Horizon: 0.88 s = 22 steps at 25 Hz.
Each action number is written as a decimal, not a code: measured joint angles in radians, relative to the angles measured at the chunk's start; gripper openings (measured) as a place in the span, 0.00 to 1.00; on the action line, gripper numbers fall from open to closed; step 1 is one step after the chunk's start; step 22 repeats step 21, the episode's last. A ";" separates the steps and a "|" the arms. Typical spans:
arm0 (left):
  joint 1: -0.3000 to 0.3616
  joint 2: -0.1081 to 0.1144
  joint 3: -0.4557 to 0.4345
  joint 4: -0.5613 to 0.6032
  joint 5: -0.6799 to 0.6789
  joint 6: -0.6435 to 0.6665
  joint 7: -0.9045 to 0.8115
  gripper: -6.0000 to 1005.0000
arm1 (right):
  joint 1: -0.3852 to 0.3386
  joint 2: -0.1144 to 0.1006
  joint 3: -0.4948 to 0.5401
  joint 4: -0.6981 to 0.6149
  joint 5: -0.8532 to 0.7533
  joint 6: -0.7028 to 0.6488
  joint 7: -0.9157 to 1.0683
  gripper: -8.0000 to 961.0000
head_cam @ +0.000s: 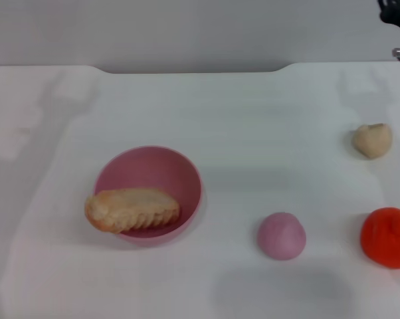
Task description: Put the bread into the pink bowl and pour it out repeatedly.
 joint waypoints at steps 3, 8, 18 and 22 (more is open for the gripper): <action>0.002 -0.002 0.067 -0.054 -0.170 0.007 0.174 0.81 | -0.009 0.004 0.000 0.004 0.022 0.034 0.002 0.68; 0.004 -0.002 0.098 -0.080 -0.264 0.008 0.238 0.81 | -0.006 0.003 -0.007 0.030 0.097 0.067 0.003 0.68; 0.014 0.001 0.105 -0.180 -0.424 0.014 0.262 0.81 | -0.005 0.005 0.001 0.103 0.164 0.112 0.004 0.68; 0.016 0.001 0.105 -0.180 -0.424 0.014 0.262 0.81 | -0.009 0.005 0.000 0.111 0.169 0.120 0.004 0.68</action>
